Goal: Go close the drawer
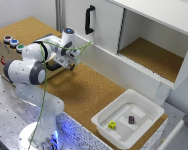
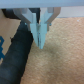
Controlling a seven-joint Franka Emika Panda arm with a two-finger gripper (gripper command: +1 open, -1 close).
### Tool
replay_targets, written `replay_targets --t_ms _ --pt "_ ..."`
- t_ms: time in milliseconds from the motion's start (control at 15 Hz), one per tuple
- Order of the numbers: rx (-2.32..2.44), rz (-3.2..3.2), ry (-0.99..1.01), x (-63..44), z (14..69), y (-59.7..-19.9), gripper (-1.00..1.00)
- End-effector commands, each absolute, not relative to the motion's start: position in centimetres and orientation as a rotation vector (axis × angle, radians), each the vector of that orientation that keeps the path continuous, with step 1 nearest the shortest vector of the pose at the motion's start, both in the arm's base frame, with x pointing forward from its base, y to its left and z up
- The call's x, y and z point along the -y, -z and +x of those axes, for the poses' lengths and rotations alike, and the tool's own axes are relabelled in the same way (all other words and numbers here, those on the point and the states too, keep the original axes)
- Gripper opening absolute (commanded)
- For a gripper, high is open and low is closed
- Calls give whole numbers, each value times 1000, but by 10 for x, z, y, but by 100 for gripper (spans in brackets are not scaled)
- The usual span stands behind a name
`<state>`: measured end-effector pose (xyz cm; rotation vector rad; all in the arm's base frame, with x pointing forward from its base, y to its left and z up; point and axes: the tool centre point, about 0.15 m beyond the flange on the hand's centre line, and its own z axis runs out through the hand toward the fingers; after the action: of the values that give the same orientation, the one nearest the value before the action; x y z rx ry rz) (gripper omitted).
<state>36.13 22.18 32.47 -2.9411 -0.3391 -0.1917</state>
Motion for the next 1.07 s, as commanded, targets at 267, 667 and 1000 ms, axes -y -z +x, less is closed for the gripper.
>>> replay_targets --t_ms 267,667,1000 --pt "483 -2892 111 -312 383 -336 -100" --pt "363 -2987 143 -250 371 -348 -100" --pt "356 -3060 181 -164 349 -370 100"
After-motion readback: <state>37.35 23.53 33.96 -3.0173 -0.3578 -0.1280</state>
